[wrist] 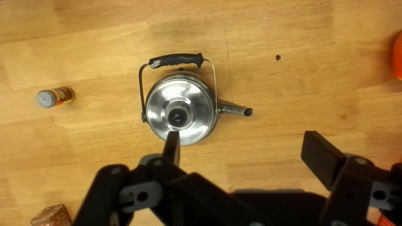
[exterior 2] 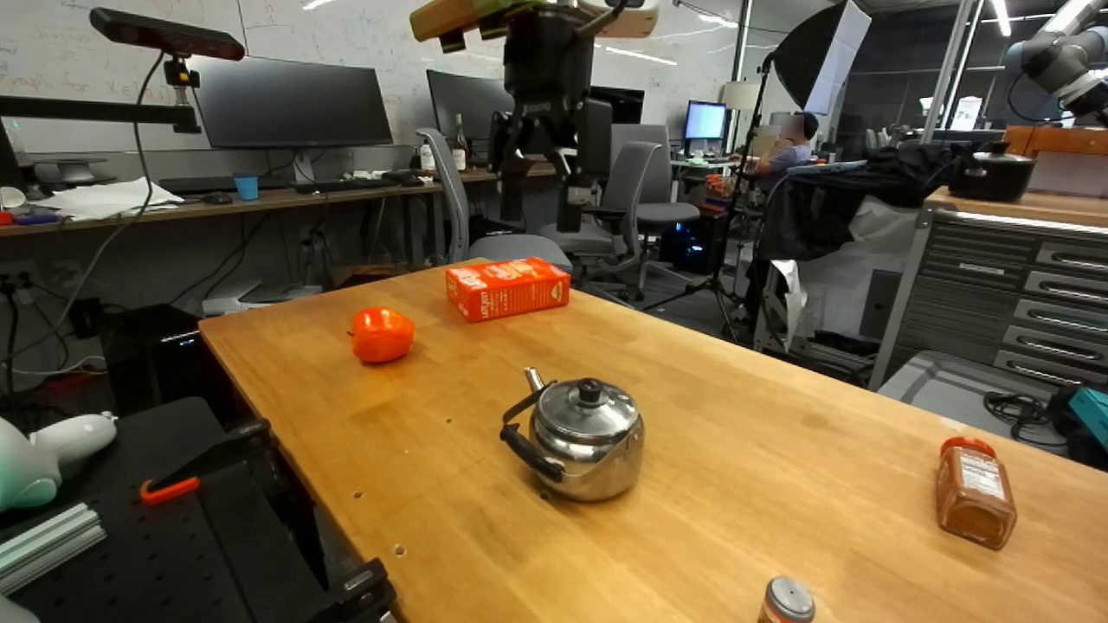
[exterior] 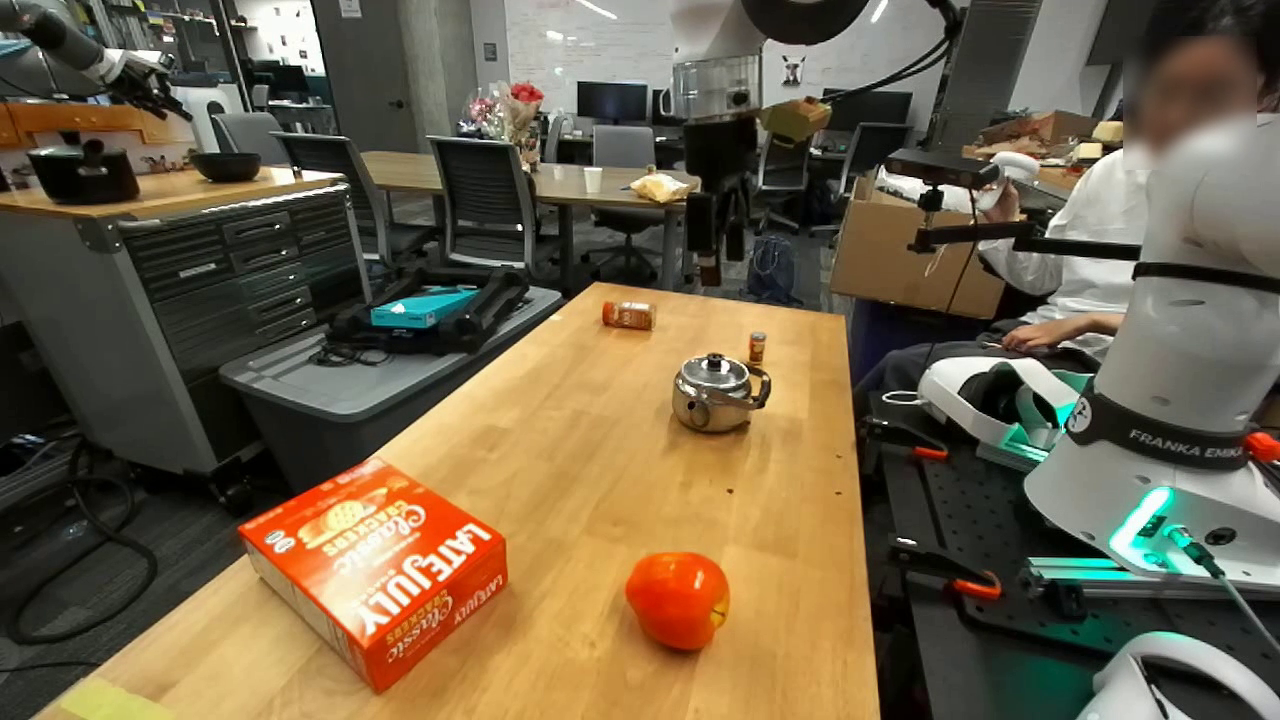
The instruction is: Put the lid on the kettle
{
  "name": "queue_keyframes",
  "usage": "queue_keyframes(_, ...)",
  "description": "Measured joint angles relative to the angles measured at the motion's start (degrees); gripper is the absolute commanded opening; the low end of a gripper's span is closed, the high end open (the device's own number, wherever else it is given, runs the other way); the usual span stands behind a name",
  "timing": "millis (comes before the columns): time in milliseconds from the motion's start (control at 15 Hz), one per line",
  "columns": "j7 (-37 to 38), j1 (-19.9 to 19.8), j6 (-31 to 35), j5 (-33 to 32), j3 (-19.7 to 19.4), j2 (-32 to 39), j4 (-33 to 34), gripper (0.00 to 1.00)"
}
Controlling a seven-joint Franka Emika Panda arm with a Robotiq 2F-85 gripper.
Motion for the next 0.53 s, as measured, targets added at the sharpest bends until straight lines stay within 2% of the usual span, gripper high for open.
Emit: queue_keyframes(533,-0.4,0.0,0.0,0.0,0.0,-0.1,0.0,1.00)
